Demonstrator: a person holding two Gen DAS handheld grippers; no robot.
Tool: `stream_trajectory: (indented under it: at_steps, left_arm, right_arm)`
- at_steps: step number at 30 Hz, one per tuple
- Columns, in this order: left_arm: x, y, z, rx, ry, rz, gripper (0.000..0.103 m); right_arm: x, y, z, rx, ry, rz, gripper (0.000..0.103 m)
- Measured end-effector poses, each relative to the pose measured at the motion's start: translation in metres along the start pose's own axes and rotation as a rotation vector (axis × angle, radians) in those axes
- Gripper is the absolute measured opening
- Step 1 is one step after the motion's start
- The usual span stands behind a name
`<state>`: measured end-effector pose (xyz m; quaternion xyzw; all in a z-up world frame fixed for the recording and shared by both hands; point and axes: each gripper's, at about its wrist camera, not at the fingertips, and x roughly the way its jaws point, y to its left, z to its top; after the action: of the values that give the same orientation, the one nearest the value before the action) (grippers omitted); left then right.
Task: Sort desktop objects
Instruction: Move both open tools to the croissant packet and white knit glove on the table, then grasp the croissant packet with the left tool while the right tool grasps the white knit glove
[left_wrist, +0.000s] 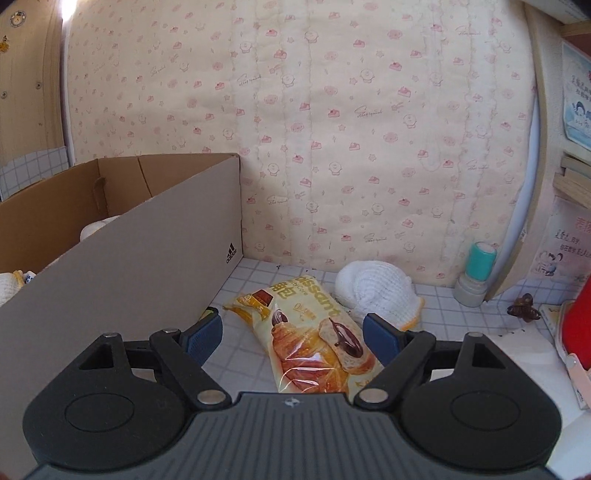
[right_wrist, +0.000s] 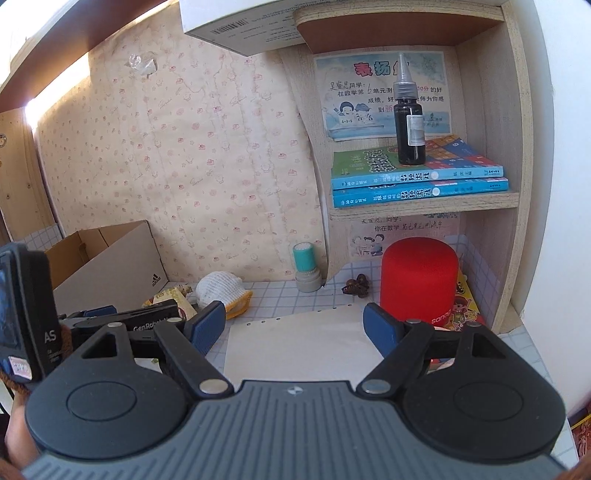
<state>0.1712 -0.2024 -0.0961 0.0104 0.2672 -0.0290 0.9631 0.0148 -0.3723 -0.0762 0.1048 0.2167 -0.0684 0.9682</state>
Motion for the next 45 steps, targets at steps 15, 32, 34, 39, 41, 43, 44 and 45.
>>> stream_trajectory:
  at_steps: [15, 32, 34, 39, 41, 43, 44, 45]
  left_arm:
    - [0.011, 0.019, -0.004, -0.050, 0.047, -0.125, 0.052]
    - [-0.063, 0.053, -0.048, 0.049, 0.000, -0.210, 0.047]
    - [-0.064, 0.058, -0.051, 0.033, 0.002, -0.216, 0.047]
    - [-0.066, 0.060, -0.055, 0.042, -0.012, -0.224, 0.047]
    - [-0.065, 0.062, -0.056, 0.030, -0.010, -0.232, 0.047]
    - [-0.065, 0.063, -0.056, 0.028, -0.011, -0.237, 0.047]
    - [-0.065, 0.064, -0.056, 0.029, -0.012, -0.239, 0.047]
    - [-0.065, 0.064, -0.056, 0.030, -0.013, -0.240, 0.047]
  right_arm:
    - [0.012, -0.002, -0.002, 0.005, 0.015, 0.027, 0.080]
    - [0.065, 0.048, -0.003, -0.111, 0.090, 0.080, 0.080]
    - [0.083, 0.059, -0.001, -0.124, 0.119, 0.077, 0.080]
    - [0.129, 0.084, 0.003, -0.160, 0.173, 0.082, 0.081]
    - [0.146, 0.092, 0.003, -0.178, 0.198, 0.070, 0.087]
    - [0.162, 0.101, 0.004, -0.205, 0.206, 0.062, 0.087]
    - [0.168, 0.104, 0.005, -0.216, 0.214, 0.063, 0.087]
    - [0.177, 0.108, 0.006, -0.228, 0.225, 0.056, 0.087]
